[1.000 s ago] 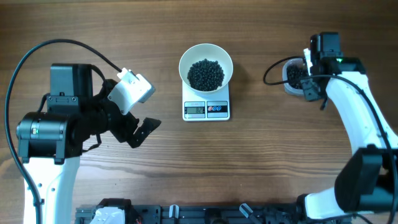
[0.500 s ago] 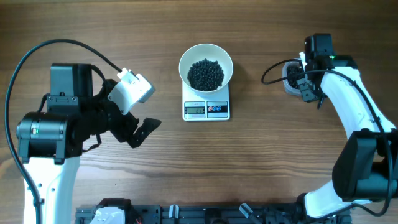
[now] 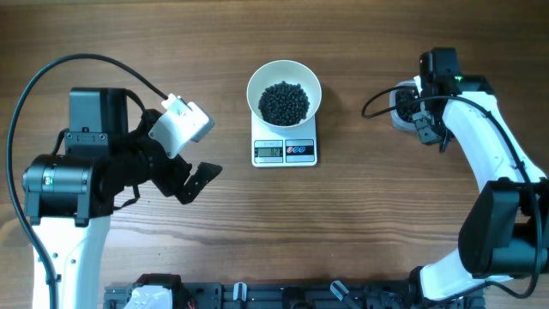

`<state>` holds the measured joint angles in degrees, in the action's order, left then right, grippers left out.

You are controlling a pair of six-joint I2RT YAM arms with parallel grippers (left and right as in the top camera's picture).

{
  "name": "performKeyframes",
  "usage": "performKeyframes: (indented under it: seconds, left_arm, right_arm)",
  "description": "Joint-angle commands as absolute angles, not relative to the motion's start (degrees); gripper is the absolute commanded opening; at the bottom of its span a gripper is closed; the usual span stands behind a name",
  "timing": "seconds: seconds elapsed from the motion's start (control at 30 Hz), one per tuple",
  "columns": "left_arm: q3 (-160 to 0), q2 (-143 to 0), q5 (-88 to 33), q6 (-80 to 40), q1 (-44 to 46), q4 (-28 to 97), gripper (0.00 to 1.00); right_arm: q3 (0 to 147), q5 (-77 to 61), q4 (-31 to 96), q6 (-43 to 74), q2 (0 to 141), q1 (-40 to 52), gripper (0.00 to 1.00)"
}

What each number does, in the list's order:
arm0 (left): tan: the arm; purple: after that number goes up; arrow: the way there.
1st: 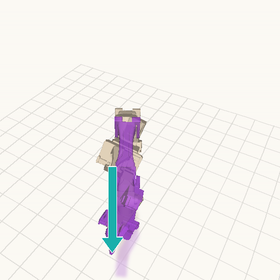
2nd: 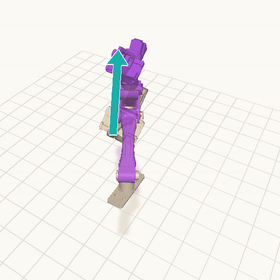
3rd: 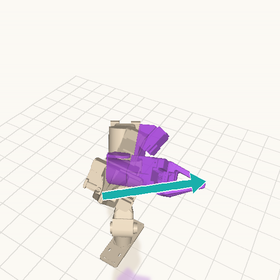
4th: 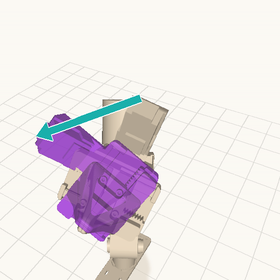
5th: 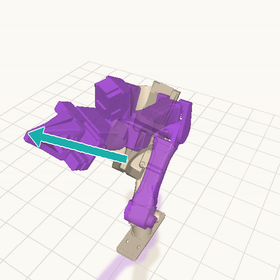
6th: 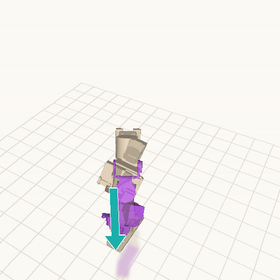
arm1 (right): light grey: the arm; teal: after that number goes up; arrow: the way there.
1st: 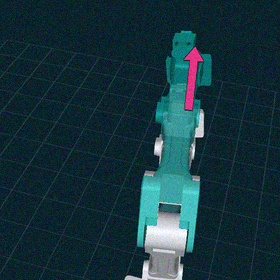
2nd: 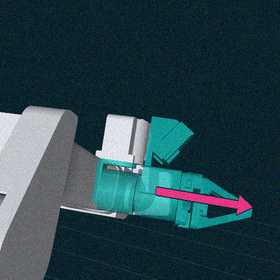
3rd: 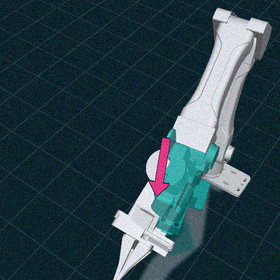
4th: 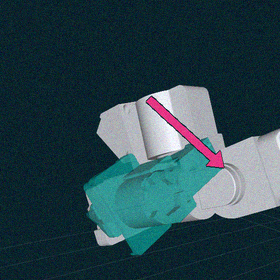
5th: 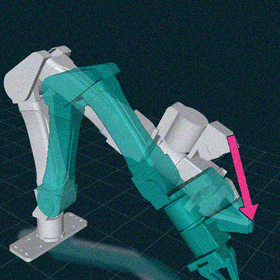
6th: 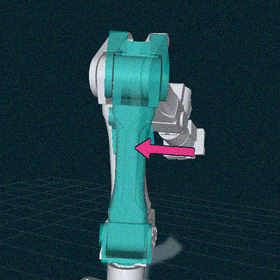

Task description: Scoop item into bowl and weigh 150g on scale

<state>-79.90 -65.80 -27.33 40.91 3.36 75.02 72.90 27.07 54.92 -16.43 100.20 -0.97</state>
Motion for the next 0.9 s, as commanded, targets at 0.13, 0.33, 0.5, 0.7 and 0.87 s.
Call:
performKeyframes:
  seconds: [0.13,0.33,0.5,0.7,0.87]
  left_arm:
    - [-81.0,-66.0,-27.8,41.6,3.0,75.1,1.0]
    - [-81.0,-66.0,-27.8,41.6,3.0,75.1,1.0]
    - [-81.0,-66.0,-27.8,41.6,3.0,75.1,1.0]
    - [-81.0,-66.0,-27.8,41.6,3.0,75.1,1.0]
    - [-81.0,-66.0,-27.8,41.6,3.0,75.1,1.0]
  right_arm:
    - [73.7,30.2,56.0,-16.6,100.7,-2.1,0.04]
    - [73.7,30.5,56.2,-18.0,100.7,-2.1,0.04]
    - [74.2,30.7,56.5,-18.0,100.6,-2.1,0.04]
    - [74.7,32.2,56.3,-22.7,100.6,-2.1,0.04]
    - [74.7,36.0,56.2,-26.5,100.6,-2.1,0.04]
